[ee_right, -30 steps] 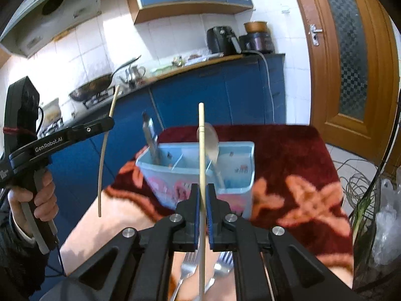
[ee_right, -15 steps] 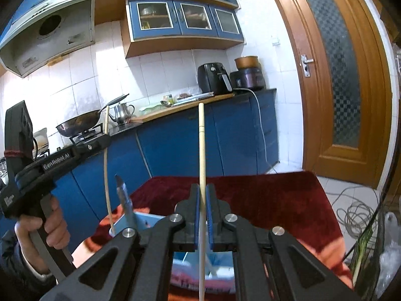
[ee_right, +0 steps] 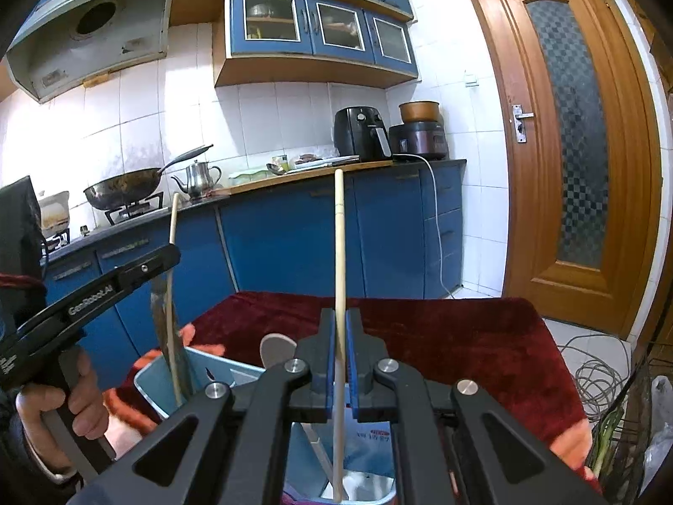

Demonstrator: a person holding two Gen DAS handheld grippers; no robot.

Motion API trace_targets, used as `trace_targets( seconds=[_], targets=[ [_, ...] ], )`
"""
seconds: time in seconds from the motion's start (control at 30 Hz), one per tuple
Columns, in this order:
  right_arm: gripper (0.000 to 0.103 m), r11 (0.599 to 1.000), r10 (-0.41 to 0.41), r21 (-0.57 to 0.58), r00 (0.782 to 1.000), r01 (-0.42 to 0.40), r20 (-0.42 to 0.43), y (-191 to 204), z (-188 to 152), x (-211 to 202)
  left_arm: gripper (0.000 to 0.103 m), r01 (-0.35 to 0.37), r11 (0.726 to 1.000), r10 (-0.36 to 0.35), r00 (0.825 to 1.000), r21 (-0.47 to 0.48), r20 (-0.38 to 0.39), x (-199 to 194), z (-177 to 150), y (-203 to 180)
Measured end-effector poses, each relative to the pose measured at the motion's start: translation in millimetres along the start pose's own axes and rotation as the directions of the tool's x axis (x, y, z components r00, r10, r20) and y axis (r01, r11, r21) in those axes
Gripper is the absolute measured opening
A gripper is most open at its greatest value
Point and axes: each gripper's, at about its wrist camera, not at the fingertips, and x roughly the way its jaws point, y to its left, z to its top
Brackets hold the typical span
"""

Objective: Organize utensils
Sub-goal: 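Lift both chopsticks, lower them into the blue holder and open both tools, then move both open tools back over the forks and white stick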

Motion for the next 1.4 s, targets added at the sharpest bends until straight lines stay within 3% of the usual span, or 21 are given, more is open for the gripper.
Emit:
trace_targets(
  seconds=[0.3, 0.43, 0.53, 0.6, 0.7, 0.93, 1.2, 1.4],
  targets=[
    [0.007, 1.000, -0.012, -0.008, 0.997, 0.013, 0.076, 8, 8, 0, 0.004, 0.012, 1.000, -0.012, 1.000, 0.014, -0.001, -8, -2, -7],
    [0.007, 0.999, -0.017, -0.035, 0.998, 0.019, 0.058, 12, -2, 4, 0.006, 0.017, 1.000, -0.017, 1.000, 0.022, -0.021, -12, -4, -7],
    [0.011, 1.000, -0.010, -0.027, 1.000, 0.010, 0.023, 9, -6, 4, 0.017, 0.025, 0.999, -0.023, 0.999, 0.035, -0.046, -13, -4, -8],
    [0.024, 1.000, -0.006, -0.023, 1.000, 0.006, 0.008, 8, -8, 0, 0.031, 0.032, 0.999, -0.030, 0.998, 0.034, -0.060, -16, -5, -9],
    [0.027, 1.000, 0.003, -0.009, 1.000, -0.003, -0.002, 6, -8, -7, 0.042, 0.045, 0.999, -0.043, 0.997, 0.028, -0.065, -23, -5, -11],
    [0.032, 1.000, 0.001, 0.006, 1.000, -0.001, -0.025, 7, -4, -31, 0.047, 0.053, 0.996, -0.048, 0.996, 0.068, -0.081, -43, -3, -20],
    [0.038, 0.999, 0.010, 0.032, 0.993, -0.007, -0.116, 13, -6, -61, 0.054, 0.061, 0.994, -0.044, 0.982, 0.089, -0.183, -67, -3, -25],
    [0.042, 0.999, 0.013, 0.037, 0.979, -0.005, -0.204, 20, -15, -81, 0.056, 0.036, 0.993, -0.001, 0.953, 0.110, -0.302, -79, -15, -26]
  ],
)
